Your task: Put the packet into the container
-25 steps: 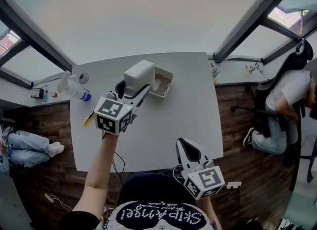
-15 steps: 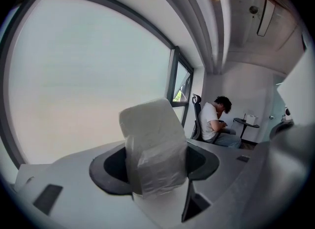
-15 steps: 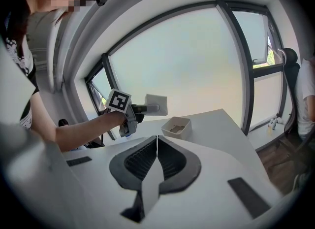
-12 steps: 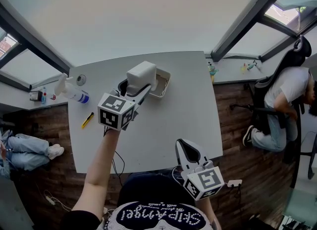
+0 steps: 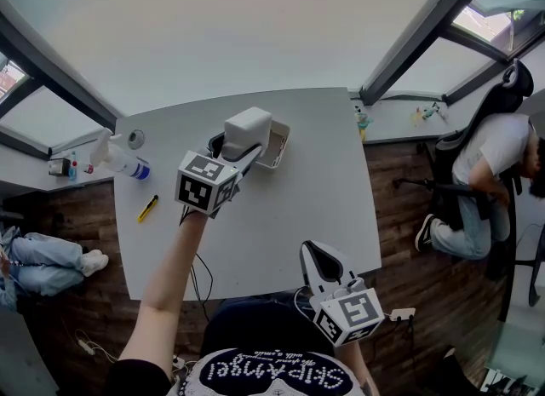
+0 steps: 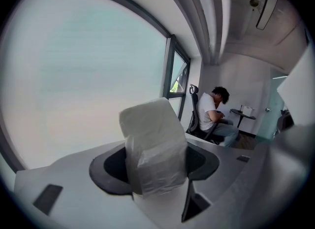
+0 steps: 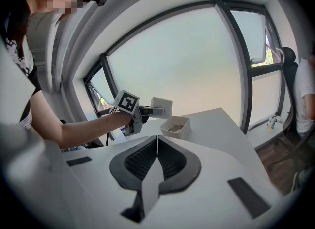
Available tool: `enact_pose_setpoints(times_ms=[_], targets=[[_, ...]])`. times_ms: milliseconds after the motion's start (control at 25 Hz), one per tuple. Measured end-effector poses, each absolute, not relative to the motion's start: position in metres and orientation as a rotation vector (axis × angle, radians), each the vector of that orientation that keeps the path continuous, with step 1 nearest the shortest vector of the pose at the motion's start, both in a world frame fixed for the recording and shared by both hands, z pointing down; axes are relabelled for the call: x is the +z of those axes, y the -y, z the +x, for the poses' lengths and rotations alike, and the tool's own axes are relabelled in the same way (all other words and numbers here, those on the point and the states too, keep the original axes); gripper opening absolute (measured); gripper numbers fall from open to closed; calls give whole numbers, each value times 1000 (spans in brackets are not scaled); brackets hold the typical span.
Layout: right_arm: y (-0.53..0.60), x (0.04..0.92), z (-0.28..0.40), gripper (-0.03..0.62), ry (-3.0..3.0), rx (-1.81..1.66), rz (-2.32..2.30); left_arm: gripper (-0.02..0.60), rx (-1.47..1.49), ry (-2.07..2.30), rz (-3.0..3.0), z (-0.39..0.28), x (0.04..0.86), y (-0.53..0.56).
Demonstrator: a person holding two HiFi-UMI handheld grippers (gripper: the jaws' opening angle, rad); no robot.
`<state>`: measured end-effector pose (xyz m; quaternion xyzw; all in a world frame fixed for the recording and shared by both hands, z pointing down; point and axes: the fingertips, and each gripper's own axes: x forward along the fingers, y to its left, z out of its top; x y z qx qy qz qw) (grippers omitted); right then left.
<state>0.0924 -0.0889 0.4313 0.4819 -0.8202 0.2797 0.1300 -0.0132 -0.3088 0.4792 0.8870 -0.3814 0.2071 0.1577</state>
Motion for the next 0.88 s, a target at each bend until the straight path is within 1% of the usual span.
enact_pose_setpoints(times_ms=[440, 880], targets=[[91, 433, 92, 17, 2384, 820, 1398, 281, 743, 1054, 2488, -9, 507, 314], [95, 435, 94, 17, 2372, 851, 1405, 281, 811, 1015, 2447, -2, 524, 321]])
